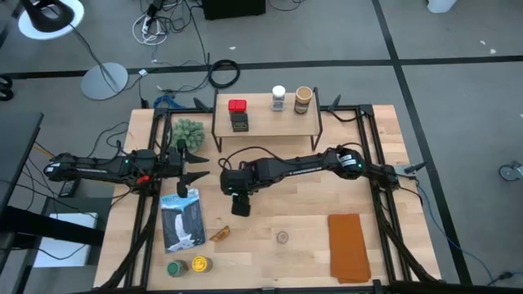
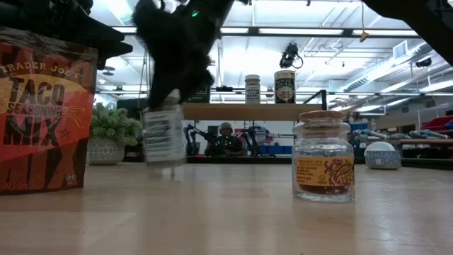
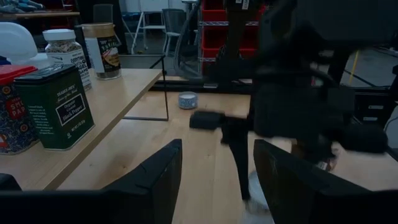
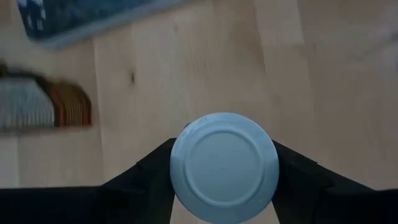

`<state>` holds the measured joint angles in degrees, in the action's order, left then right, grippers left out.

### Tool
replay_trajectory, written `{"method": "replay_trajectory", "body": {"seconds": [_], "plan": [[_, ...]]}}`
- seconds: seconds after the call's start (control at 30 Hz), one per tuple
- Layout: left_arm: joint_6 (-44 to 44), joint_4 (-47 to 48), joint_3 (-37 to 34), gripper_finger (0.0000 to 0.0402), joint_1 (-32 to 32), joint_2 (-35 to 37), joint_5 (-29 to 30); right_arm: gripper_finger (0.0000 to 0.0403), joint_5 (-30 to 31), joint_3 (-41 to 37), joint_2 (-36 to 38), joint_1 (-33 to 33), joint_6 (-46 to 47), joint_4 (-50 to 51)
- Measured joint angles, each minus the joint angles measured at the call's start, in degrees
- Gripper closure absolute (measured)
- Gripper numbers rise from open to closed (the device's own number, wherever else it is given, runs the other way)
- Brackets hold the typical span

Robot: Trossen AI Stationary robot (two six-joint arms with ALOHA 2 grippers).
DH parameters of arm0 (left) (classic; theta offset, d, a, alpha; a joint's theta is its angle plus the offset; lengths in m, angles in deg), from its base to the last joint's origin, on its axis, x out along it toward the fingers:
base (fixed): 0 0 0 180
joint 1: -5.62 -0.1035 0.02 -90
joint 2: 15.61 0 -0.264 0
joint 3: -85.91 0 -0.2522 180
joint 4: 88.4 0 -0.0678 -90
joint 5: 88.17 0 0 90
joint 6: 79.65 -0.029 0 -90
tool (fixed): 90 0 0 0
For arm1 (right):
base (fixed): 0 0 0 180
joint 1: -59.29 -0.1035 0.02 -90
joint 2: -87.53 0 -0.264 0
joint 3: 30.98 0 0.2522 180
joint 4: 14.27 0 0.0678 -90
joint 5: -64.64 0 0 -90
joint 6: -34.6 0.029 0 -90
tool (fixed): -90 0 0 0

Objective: Shelf spices
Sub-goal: Put the white seasoning bottle on the shelf

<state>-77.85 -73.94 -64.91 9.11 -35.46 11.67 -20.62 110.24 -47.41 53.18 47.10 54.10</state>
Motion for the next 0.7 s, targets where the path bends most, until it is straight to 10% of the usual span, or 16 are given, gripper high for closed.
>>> {"method": "replay_trajectory", "body": {"seconds": [0.7], "plan": [[-3.0,0.0,0.0,0.0198,0.0,0.0,0.0,0.0199,5.9,0.0,19.5,6.0,-12.2,21.0]]}}
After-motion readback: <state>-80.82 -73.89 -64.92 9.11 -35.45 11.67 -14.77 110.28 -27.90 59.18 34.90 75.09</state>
